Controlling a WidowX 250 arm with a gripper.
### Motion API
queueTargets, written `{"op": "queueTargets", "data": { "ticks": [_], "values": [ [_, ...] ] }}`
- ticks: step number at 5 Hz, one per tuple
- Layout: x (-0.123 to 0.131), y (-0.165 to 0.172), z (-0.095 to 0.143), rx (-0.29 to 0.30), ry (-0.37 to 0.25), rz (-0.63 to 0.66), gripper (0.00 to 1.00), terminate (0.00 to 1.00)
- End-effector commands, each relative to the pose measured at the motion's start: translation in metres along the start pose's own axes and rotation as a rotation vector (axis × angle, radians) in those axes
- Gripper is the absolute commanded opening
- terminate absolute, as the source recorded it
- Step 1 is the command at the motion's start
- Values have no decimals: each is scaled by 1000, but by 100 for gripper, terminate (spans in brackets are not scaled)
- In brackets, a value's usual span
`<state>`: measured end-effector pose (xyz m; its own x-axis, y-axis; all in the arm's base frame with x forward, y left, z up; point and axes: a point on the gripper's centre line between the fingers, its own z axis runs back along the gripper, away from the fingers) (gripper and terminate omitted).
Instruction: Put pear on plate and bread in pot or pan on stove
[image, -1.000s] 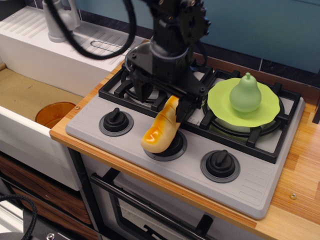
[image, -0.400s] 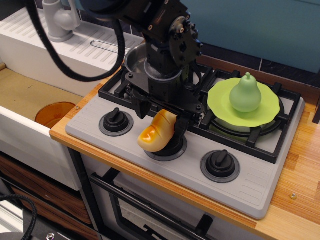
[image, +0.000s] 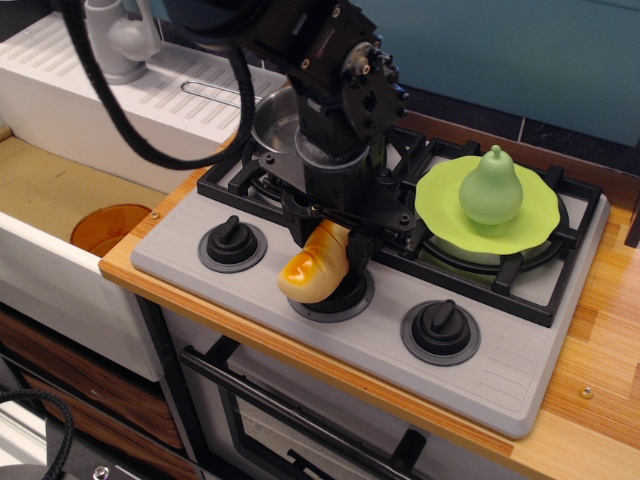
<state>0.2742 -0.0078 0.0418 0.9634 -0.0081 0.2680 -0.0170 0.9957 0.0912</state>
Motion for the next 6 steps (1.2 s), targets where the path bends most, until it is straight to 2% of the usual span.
{"op": "queueTargets", "data": {
  "ticks": [1, 3, 4, 5, 6],
  "values": [
    [14, -3, 13, 6, -3, -13, 0, 0],
    [39, 20, 66, 46, 28, -63, 0, 0],
    [62, 35, 79, 65, 38, -98, 0, 0],
    [88, 46, 79, 70, 33, -125, 0, 0],
    [109, 57, 68, 57, 27, -152, 0, 0]
  ]
}}
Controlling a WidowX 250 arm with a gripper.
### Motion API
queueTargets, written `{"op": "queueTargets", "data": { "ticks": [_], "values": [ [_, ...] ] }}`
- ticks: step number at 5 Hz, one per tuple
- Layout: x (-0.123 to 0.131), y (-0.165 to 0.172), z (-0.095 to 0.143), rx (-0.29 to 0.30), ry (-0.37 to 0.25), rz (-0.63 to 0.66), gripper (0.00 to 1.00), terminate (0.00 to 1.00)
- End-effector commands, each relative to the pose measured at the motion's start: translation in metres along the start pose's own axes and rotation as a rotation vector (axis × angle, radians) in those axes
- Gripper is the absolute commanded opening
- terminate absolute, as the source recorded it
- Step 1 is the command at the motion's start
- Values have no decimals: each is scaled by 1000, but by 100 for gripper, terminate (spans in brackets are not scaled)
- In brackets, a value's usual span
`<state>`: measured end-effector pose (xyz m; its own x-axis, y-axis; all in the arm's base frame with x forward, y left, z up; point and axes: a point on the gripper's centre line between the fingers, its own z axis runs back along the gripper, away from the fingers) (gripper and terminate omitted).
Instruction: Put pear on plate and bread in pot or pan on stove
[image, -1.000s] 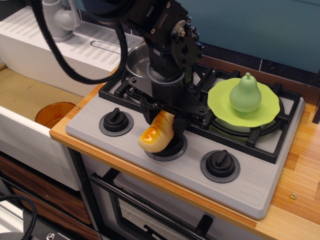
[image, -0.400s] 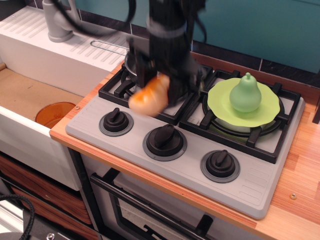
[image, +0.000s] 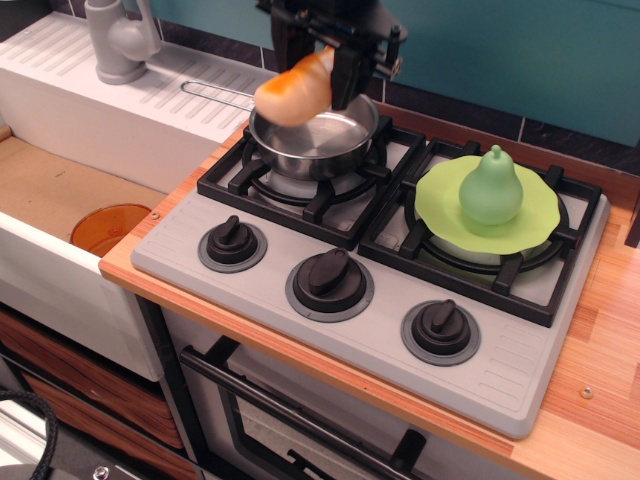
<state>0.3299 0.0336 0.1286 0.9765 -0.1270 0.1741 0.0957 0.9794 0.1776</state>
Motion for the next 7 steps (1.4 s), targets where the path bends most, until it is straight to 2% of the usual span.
{"op": "queueTargets", "data": {
  "ticks": [1, 3, 5, 6, 7],
  "values": [
    [37, 16, -7, -14, -62, -25, 0, 0],
    [25, 22, -32, -32, -99, -10, 0, 0],
    [8, 20, -42, -39, -112, 10, 0, 0],
    [8, 18, -46, -42, -116, 8, 100, 0],
    [10, 17, -44, -48, -112, 5, 100, 0]
  ]
}}
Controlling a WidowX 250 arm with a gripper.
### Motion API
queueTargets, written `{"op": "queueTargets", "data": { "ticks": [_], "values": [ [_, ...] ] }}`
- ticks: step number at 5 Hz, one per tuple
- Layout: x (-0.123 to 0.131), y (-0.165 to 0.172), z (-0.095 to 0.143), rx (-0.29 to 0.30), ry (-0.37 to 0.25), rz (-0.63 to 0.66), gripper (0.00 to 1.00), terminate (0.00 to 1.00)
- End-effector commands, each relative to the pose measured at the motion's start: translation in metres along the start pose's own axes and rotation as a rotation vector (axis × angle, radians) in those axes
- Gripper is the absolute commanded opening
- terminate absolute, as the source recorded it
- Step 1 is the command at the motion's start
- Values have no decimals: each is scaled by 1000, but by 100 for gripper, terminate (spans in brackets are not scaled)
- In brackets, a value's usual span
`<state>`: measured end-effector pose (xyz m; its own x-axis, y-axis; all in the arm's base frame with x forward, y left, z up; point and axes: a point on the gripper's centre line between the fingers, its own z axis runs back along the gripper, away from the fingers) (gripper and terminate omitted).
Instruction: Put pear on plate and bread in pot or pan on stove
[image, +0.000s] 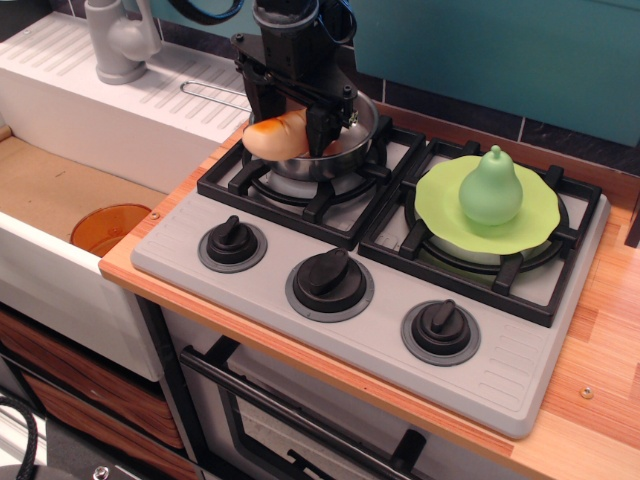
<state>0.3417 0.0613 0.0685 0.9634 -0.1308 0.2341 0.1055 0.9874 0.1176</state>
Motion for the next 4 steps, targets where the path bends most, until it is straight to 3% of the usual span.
{"op": "queueTargets", "data": {
  "ticks": [1, 4],
  "values": [
    [16, -7, 31, 16, -34, 2, 100, 0],
    [24, -31, 74, 24, 16, 6, 100, 0]
  ]
}}
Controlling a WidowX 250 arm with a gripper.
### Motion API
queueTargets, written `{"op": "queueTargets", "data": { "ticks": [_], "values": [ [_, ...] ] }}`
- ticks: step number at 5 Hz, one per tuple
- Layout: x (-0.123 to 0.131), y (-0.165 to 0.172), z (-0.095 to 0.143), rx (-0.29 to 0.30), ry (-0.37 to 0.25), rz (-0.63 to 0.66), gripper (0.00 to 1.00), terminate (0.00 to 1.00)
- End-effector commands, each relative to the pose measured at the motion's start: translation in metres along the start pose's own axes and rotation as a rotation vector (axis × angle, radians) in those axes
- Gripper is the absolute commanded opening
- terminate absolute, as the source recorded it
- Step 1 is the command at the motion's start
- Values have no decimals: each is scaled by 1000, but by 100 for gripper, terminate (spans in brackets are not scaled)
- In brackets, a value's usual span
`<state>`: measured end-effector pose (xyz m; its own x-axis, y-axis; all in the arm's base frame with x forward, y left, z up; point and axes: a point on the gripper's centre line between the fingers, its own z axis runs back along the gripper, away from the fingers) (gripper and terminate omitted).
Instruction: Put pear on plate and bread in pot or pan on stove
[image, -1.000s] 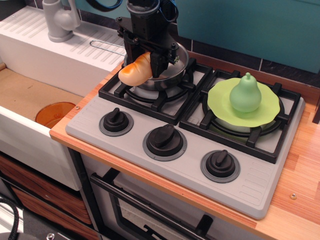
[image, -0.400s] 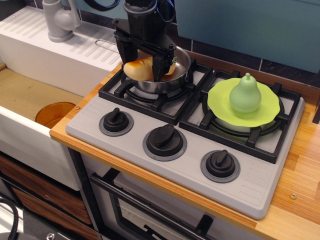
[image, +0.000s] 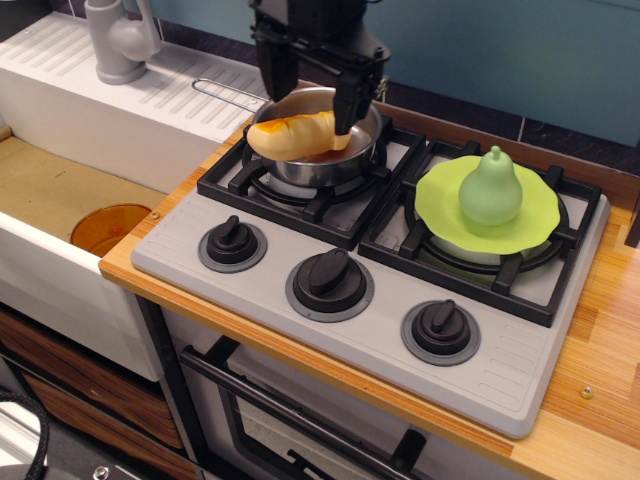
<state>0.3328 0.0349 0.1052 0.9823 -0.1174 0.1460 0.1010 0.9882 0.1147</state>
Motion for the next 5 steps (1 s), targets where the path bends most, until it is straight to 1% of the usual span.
{"op": "queueTargets", "data": {
  "ticks": [1, 3, 4, 5],
  "values": [
    [14, -21, 43, 24, -61, -2, 100, 0],
    [-2, -50, 62, 21, -46, 15, 100, 0],
    [-7, -59, 66, 11, -35, 10, 100, 0],
    [-13, -70, 65, -2, -41, 29, 100, 100]
  ]
}}
